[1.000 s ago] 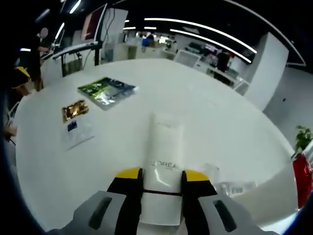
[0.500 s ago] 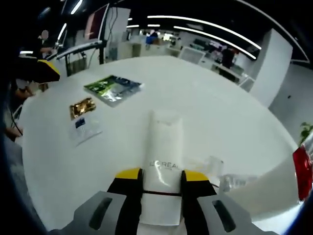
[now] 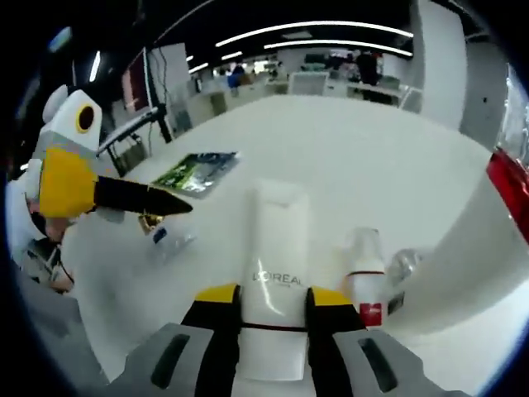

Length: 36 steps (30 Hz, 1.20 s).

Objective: Arrange the skincare products in the storage area until every visible bottle or jar stands upright without overlapping.

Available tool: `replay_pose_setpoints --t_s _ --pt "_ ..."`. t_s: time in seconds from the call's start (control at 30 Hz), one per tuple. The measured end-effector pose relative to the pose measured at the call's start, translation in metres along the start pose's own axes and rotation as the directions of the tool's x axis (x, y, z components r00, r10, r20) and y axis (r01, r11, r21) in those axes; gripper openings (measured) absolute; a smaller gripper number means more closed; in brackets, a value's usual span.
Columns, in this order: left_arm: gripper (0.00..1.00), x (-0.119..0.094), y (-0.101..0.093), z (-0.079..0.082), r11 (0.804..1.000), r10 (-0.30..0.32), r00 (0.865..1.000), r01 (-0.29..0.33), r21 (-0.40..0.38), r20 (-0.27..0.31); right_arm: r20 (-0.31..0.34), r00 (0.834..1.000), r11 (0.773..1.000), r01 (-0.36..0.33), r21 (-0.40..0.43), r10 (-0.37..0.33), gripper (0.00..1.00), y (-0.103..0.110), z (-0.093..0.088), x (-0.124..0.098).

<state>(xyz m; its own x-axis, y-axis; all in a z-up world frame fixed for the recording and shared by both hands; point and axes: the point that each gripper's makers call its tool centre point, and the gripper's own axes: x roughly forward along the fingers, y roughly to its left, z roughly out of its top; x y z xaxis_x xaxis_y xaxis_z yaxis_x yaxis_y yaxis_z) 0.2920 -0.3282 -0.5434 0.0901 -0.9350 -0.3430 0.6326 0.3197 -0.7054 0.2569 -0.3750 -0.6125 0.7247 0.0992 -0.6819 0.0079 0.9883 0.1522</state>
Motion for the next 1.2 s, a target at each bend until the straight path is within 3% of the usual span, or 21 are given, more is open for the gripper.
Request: replay_pose_setpoints --t_s 0.03,0.23,0.37,0.53,0.87,1.1,1.2 --pt "0.66 0.005 0.002 0.001 0.999 0.005 1.000 -0.005 -0.041 0.006 -0.001 1.000 1.000 -0.003 0.012 0.003 0.23 0.001 -0.001 -0.002" --pt "0.53 0.025 0.018 -0.005 0.995 0.046 0.999 -0.047 -0.089 -0.017 0.003 1.000 0.998 -0.025 0.062 0.025 0.23 0.004 -0.005 -0.007" --pt "0.44 0.034 0.019 -0.005 0.986 0.041 0.999 -0.042 -0.159 -0.007 0.008 0.999 0.995 -0.038 0.097 0.037 0.23 0.005 -0.006 -0.008" --pt "0.38 0.043 0.026 -0.011 0.978 0.065 0.997 -0.072 -0.194 -0.043 0.010 0.998 0.990 -0.056 0.127 0.055 0.23 0.007 -0.006 -0.009" --pt "0.28 0.063 0.024 -0.013 0.978 0.074 0.994 -0.088 -0.190 -0.081 0.025 0.993 0.972 -0.115 0.206 0.112 0.23 0.016 -0.007 -0.013" --pt "0.17 0.059 0.034 -0.017 0.973 0.116 0.987 -0.135 -0.188 -0.110 0.041 0.991 0.975 -0.130 0.182 0.125 0.23 0.022 -0.004 -0.017" --pt "0.17 0.057 0.035 -0.017 0.974 0.101 0.988 -0.123 -0.193 -0.116 0.036 0.993 0.983 -0.118 0.140 0.114 0.23 0.024 -0.003 -0.016"
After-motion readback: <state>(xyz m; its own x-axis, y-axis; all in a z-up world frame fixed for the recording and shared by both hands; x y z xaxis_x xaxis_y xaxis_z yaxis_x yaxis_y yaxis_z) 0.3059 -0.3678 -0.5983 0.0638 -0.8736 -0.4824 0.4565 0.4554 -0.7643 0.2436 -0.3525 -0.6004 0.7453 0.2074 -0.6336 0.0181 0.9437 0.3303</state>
